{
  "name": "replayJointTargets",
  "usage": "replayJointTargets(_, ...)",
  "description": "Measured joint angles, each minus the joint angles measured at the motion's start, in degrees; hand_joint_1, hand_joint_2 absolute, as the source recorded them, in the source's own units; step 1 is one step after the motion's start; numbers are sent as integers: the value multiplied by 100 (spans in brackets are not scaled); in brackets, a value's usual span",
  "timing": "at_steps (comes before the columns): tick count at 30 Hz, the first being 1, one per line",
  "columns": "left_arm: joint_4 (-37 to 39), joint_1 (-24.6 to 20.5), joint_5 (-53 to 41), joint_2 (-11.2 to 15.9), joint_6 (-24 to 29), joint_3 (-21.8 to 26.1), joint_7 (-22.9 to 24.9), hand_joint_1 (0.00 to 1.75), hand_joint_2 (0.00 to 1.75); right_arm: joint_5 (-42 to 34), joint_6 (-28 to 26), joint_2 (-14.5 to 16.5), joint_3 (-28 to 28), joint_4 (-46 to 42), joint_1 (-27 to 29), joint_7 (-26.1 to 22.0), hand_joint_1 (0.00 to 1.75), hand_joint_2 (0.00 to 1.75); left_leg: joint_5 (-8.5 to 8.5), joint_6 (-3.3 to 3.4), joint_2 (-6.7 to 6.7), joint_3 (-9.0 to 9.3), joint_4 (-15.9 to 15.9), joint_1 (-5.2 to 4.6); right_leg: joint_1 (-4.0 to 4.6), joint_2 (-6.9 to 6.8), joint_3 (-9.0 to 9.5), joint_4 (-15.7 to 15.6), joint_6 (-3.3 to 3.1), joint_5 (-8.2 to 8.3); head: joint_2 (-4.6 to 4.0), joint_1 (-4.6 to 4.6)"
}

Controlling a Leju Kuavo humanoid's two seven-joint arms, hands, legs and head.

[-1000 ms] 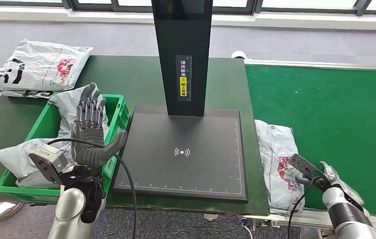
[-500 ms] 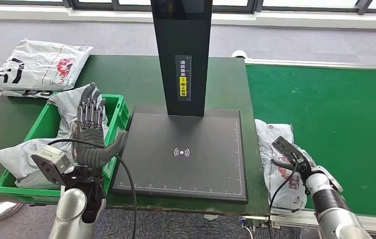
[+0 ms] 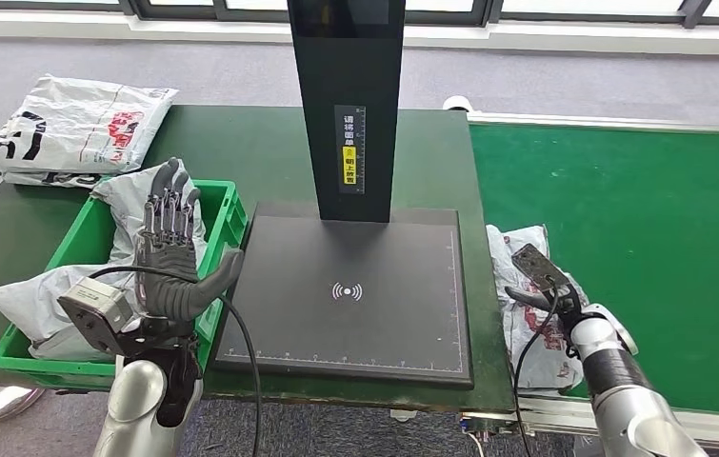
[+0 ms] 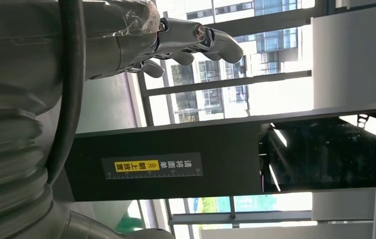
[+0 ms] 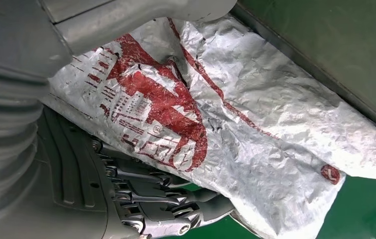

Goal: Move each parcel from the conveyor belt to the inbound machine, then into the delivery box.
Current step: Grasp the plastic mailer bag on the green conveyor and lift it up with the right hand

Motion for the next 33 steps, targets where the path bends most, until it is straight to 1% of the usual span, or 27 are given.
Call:
replayJointTargets(3, 0, 1, 2, 0, 3, 0, -1, 0, 175, 1, -17, 14, 83, 8, -2, 44, 0, 175, 0, 0, 0, 0, 0, 0, 0, 0, -1, 0, 0, 0, 0, 0)
replayJointTargets(4, 0, 1, 6, 0, 3, 0, -1, 0, 175, 13, -19, 16, 104, 13, -4, 72, 30, 175, 0, 0, 0, 0, 0, 0, 0, 0, -1, 0, 0, 0, 0, -1)
replayJointTargets(7, 5, 0, 46, 0, 1, 0, -1, 0, 175, 127, -2, 21, 209, 43, -7, 258, 161, 175, 0, 0, 0, -1, 0, 0, 0, 0, -2, 0, 0, -1, 0, -1)
replayJointTargets(8, 11, -1, 68, 0, -2, 0, -1, 0, 175, 180, 7, 22, 263, 60, -7, 330, 175, 175, 0, 0, 0, -1, 0, 0, 0, 0, -2, 0, 0, -1, 0, -1)
replayJointTargets(11, 33, -5, 149, 0, -8, 0, -2, 0, 175, 288, 4, 32, 415, 134, 1, 452, 175, 175, 0, 0, 0, -1, 0, 0, 0, 0, -2, 0, 0, -1, 0, 1)
replayJointTargets(18, 40, -4, 314, -1, 1, 0, -31, 0, 175, 349, -32, 66, 656, 297, -1, 562, 175, 175, -1, 0, 0, -1, 0, 0, 1, 0, -2, 0, -1, -1, 0, -1)
replayJointTargets(28, 39, -7, 447, -2, 13, 0, -85, 0, 175, 244, -36, 75, 808, 452, -4, 678, 175, 175, -1, -1, -1, -2, 0, 0, 2, -1, -3, 0, -3, -4, 0, -1)
replayJointTargets(31, 36, -4, 454, -2, 24, 1, -95, 0, 175, 70, -93, 74, 814, 475, 2, 596, 175, 175, -1, -1, -1, -3, 0, 0, 2, -1, -3, 0, -3, -4, 0, -1)
replayJointTargets(33, 5, 19, 464, -2, 46, 4, -109, 0, 175, -340, -196, 57, 789, 467, 15, 371, 175, 175, -2, -2, 0, -3, 0, 0, 1, 0, -5, 0, -3, -4, 0, 0)
